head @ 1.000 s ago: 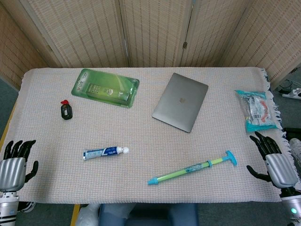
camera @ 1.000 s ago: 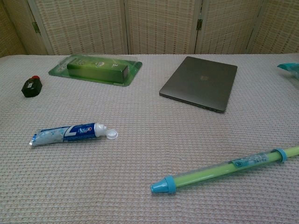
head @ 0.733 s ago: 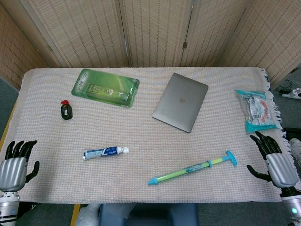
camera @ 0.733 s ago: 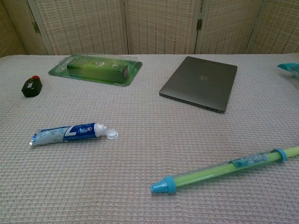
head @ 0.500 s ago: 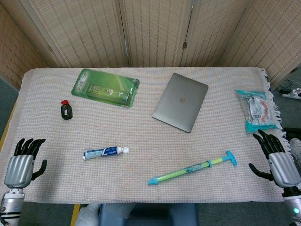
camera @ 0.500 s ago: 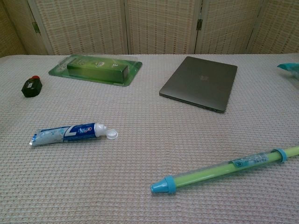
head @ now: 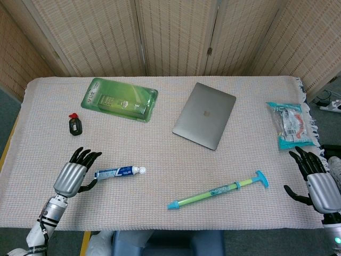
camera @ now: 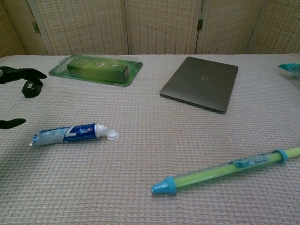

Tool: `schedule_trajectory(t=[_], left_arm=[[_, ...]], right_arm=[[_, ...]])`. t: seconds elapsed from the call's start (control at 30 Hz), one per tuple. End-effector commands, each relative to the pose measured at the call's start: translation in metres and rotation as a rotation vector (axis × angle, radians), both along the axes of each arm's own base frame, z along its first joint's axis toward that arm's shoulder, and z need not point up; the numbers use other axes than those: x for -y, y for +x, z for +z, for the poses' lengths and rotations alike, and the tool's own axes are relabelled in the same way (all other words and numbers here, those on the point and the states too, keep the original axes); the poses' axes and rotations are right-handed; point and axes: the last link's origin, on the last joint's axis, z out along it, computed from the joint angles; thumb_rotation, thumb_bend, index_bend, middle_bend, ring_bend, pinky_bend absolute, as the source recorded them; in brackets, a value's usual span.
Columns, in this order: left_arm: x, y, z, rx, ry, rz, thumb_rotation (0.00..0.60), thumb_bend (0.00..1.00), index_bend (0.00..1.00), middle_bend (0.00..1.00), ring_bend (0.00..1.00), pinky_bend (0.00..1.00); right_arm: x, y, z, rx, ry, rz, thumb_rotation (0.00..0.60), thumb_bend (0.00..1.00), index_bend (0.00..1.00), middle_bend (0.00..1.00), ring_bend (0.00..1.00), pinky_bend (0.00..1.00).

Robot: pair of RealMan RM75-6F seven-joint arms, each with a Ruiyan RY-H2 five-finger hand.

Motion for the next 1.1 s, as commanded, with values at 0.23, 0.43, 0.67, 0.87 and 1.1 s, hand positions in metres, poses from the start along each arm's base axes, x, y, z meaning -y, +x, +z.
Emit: schedule_trajectory(t=[0.23, 0.43, 0.67, 0.87, 1.1], left_arm=[[-0.021, 0.027, -0.054, -0.066, -0.067, -0.096, 0.6, 0.3, 0.06, 0.17, 0.12, 0.0], [-0.025, 0.027, -0.075, -0.172, -0.043, -0.116, 0.6, 0.29, 0.02, 0.14, 0.1, 0.0], [-0.027, 0.02, -0.091, -0.231, -0.052, -0.095, 0.6, 0.29, 0.02, 0.14, 0.1, 0.0], [-0.032, 0.01, -0.096, -0.252, -0.045, -0.054, 0.6, 0.29, 0.03, 0.14, 0.1, 0.0], [-0.044, -0.002, -0.087, -0.168, -0.036, 0.016, 0.6, 0.29, 0.07, 0.14, 0.11, 0.0]], right_arm=[[-0.001, -0.001, -0.001, -0.002, -0.002, -0.011, 0.6, 0.34, 0.0, 0.0, 0.0, 0.0], [0.0, -0.001, -0.001, -0.002, 0.0, -0.013, 0.6, 0.34, 0.0, 0.0, 0.0, 0.0], [0.0, -0.002, -0.001, -0.002, 0.001, -0.019, 0.6, 0.34, 0.0, 0.0, 0.0, 0.0], [0.0, -0.001, -0.002, -0.001, 0.003, -0.018, 0.6, 0.34, 0.0, 0.0, 0.0, 0.0], [0.0, -0.001, -0.002, -0.002, 0.001, -0.023, 0.6, 0.34, 0.0, 0.0, 0.0, 0.0]])
